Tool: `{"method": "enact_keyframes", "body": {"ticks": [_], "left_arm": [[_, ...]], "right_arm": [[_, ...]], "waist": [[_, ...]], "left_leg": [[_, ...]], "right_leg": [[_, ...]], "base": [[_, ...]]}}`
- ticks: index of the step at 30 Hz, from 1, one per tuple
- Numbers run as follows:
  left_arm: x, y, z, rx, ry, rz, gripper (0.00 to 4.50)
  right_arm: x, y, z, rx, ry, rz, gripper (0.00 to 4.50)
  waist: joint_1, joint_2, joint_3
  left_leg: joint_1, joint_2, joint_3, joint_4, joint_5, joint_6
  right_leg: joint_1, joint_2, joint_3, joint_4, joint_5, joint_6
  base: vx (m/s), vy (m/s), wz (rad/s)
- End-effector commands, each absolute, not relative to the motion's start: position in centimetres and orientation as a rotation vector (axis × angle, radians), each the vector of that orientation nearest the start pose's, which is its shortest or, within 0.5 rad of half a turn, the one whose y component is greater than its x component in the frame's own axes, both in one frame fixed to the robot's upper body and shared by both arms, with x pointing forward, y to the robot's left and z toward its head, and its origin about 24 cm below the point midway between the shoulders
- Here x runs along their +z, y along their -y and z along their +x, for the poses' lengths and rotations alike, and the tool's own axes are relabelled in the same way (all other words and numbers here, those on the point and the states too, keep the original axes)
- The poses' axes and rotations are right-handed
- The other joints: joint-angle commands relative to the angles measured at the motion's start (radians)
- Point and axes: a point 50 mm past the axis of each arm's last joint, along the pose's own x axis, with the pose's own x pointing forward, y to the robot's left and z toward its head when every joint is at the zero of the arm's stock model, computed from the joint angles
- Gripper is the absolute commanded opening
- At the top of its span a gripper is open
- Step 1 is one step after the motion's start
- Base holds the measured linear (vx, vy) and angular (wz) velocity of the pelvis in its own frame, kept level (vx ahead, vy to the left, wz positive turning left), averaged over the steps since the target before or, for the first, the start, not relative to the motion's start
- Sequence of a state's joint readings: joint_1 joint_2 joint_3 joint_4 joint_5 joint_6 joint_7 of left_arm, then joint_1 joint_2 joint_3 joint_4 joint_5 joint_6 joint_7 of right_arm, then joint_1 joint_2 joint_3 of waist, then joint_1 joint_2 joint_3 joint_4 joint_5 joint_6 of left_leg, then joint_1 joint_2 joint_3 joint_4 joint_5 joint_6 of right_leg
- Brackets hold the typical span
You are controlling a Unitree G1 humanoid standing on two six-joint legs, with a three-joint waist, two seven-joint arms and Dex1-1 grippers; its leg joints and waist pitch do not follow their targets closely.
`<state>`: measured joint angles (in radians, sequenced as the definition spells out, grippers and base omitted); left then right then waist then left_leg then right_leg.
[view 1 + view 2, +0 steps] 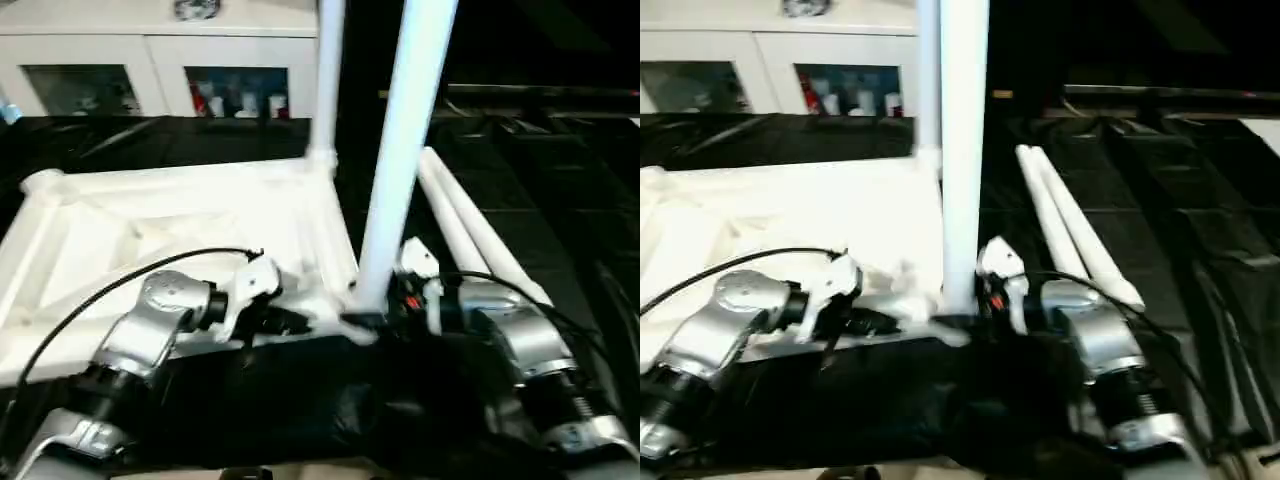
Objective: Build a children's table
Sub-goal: Rotate leg to tighten
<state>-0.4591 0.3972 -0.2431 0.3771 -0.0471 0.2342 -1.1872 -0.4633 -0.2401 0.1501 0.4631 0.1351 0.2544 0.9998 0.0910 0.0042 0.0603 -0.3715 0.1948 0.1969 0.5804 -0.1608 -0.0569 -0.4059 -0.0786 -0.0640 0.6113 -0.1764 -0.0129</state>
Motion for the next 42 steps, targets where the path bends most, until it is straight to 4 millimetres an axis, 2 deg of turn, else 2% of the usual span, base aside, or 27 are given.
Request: {"method": "enact_keyframes", "body": {"ticks": [1, 2, 4, 5, 9, 12, 13, 14, 15, 20, 25, 27, 28, 29, 33, 34, 35, 38, 40, 42], "left_arm": [[7.3, -11.4, 31.1, -1.246, -0.299, 0.251, 0.00], [7.3, -11.3, 31.2, -1.241, -0.298, 0.251, 0.00], [7.4, -10.1, 32.4, -1.134, -0.288, 0.263, 0.00], [7.5, -9.8, 32.6, -1.115, -0.284, 0.268, 0.00], [8.2, -7.9, 33.8, -1.025, -0.253, 0.252, 0.00], [8.4, -7.3, 33.8, -1.046, -0.233, 0.264, 0.00], [8.4, -7.1, 33.8, -1.055, -0.230, 0.268, 0.00], [8.5, -7.2, 33.6, -1.070, -0.221, 0.274, 0.00], [8.4, -7.2, 33.5, -1.082, -0.218, 0.273, 0.00], [8.0, -7.9, 32.8, -1.141, -0.218, 0.277, 0.00], [7.5, -9.4, 31.7, -1.247, -0.233, 0.290, 0.00], [7.5, -9.9, 31.5, -1.255, -0.241, 0.295, 0.00], [7.4, -10.7, 31.3, -1.275, -0.250, 0.303, 0.00], [7.4, -10.9, 31.2, -1.281, -0.250, 0.308, 0.00], [7.4, -11.9, 30.7, -1.332, -0.258, 0.320, 0.00], [7.5, -12.1, 30.6, -1.352, -0.259, 0.321, 0.00], [7.6, -12.6, 30.1, -1.399, -0.265, 0.312, 0.00], [7.6, -12.8, 29.9, -1.424, -0.273, 0.305, 0.00], [7.6, -13.1, 29.6, -1.451, -0.283, 0.301, 0.00], [7.5, -13.4, 29.2, -1.481, -0.303, 0.302, 0.00]], "right_arm": [[3.1, 9.4, 30.7, 1.076, -0.397, -0.040, 2.80], [3.0, 9.4, 30.8, 1.070, -0.398, -0.039, 2.80], [2.8, 7.6, 31.7, 0.945, -0.391, 0.009, 2.80], [2.7, 7.2, 31.9, 0.915, -0.392, 0.020, 2.80], [2.8, 4.9, 33.1, 0.752, -0.397, 0.026, 2.79], [3.2, 4.0, 33.3, 0.761, -0.360, 0.008, 2.79], [3.6, 3.6, 33.4, 0.777, -0.332, -0.002, 2.79], [3.8, 3.6, 33.4, 0.800, -0.321, 0.015, 3.13], [4.0, 3.6, 33.4, 0.815, -0.313, 0.033, 3.13], [4.3, 4.3, 33.6, 0.858, -0.279, 0.034, 3.76], [4.6, 6.5, 33.2, 0.971, -0.252, -0.016, 4.21], [4.6, 7.1, 33.1, 0.997, -0.257, -0.029, 4.26], [4.7, 8.5, 32.6, 1.064, -0.276, -0.066, 4.42], [4.8, 8.8, 32.4, 1.085, -0.281, -0.076, 4.42], [5.3, 10.3, 31.7, 1.180, -0.292, -0.084, 4.42], [5.4, 10.7, 31.5, 1.209, -0.292, -0.095, 4.42], [5.8, 11.4, 31.0, 1.273, -0.301, -0.104, 4.42], [5.9, 11.8, 30.7, 1.306, -0.306, -0.110, 4.42], [6.0, 12.1, 30.5, 1.326, -0.312, -0.117, 4.42], [6.2, 12.5, 30.2, 1.346, -0.321, -0.121, 4.27]], "waist": [[-0.006, -0.006, -0.066], [-0.007, -0.006, -0.067], [-0.015, -0.003, -0.062], [-0.015, -0.004, -0.065], [-0.019, -0.001, -0.066], [-0.018, -0.001, -0.069], [-0.016, 0.000, -0.071], [-0.016, 0.000, -0.071], [-0.015, -0.001, -0.072], [-0.014, -0.002, -0.074], [-0.017, 0.001, -0.074], [-0.017, 0.001, -0.073], [-0.016, 0.000, -0.072], [-0.010, 0.001, -0.072], [0.001, 0.001, -0.070], [0.005, 0.004, -0.070], [0.006, 0.000, -0.070], [0.010, 0.002, -0.070], [0.011, 0.001, -0.069], [0.014, 0.001, -0.069]], "left_leg": [[0.017, 0.033, -0.025, -0.069, -0.289, -0.021], [0.018, 0.033, -0.025, -0.068, -0.289, -0.021], [0.020, 0.031, -0.023, -0.068, -0.310, -0.015], [0.024, 0.030, -0.024, -0.067, -0.309, -0.020], [0.027, 0.031, -0.025, -0.067, -0.309, -0.030], [0.021, 0.031, -0.025, -0.068, -0.298, -0.021], [0.019, 0.032, -0.024, -0.067, -0.282, -0.014], [0.017, 0.033, -0.024, -0.067, -0.276, -0.011], [0.017, 0.032, -0.022, -0.066, -0.261, -0.003], [0.012, 0.032, -0.021, -0.064, -0.234, 0.017], [0.014, 0.036, -0.019, -0.063, -0.239, 0.030], [0.014, 0.036, -0.018, -0.063, -0.235, 0.032], [0.014, 0.037, -0.019, -0.064, -0.235, 0.032], [0.014, 0.038, -0.019, -0.063, -0.241, 0.035], [0.019, 0.040, -0.016, -0.064, -0.261, 0.032], [0.019, 0.040, -0.017, -0.064, -0.263, 0.028], [0.018, 0.041, -0.017, -0.065, -0.266, 0.027], [0.018, 0.041, -0.017, -0.065, -0.267, 0.032], [0.018, 0.042, -0.018, -0.066, -0.277, 0.022], [0.020, 0.041, -0.018, -0.065, -0.281, 0.020]], "right_leg": [[0.043, -0.068, 0.042, -0.087, -0.377, -0.169], [0.043, -0.069, 0.043, -0.088, -0.381, -0.164], [0.036, -0.067, 0.046, -0.097, -0.407, -0.156], [0.035, -0.068, 0.045, -0.098, -0.425, -0.149], [0.034, -0.069, 0.044, -0.097, -0.421, -0.152], [0.038, -0.068, 0.045, -0.094, -0.365, -0.155], [0.040, -0.067, 0.046, -0.088, -0.322, -0.163], [0.041, -0.067, 0.046, -0.087, -0.305, -0.168], [0.043, -0.065, 0.046, -0.083, -0.269, -0.177], [0.048, -0.067, 0.046, -0.078, -0.234, -0.190], [0.048, -0.064, 0.045, -0.074, -0.203, -0.210], [0.048, -0.063, 0.045, -0.072, -0.191, -0.217], [0.049, -0.063, 0.045, -0.072, -0.194, -0.218], [0.051, -0.063, 0.044, -0.073, -0.201, -0.215], [0.044, -0.064, 0.046, -0.077, -0.247, -0.206], [0.047, -0.064, 0.045, -0.077, -0.258, -0.202], [0.047, -0.062, 0.045, -0.078, -0.259, -0.199], [0.043, -0.064, 0.046, -0.078, -0.266, -0.198], [0.042, -0.064, 0.046, -0.079, -0.286, -0.200], [0.041, -0.064, 0.046, -0.079, -0.297, -0.195]], "base": [[0.000, 0.000, 0.00], [0.000, 0.000, 0.00], [0.000, 0.000, 0.00], [0.000, 0.000, 0.00], [0.000, 0.000, 0.00], [0.000, 0.000, 0.00], [0.000, 0.000, 0.00], [0.000, 0.000, 0.00], [0.000, 0.000, 0.00], [0.000, 0.000, 0.00], [0.000, 0.000, 0.00], [0.000, 0.000, 0.00], [0.000, 0.000, 0.00], [0.000, 0.000, 0.00], [0.000, 0.000, 0.00], [0.000, 0.000, 0.00], [0.000, 0.000, 0.00], [0.000, 0.000, 0.00], [0.000, 0.000, 0.00], [0.000, 0.000, 0.00]]}}
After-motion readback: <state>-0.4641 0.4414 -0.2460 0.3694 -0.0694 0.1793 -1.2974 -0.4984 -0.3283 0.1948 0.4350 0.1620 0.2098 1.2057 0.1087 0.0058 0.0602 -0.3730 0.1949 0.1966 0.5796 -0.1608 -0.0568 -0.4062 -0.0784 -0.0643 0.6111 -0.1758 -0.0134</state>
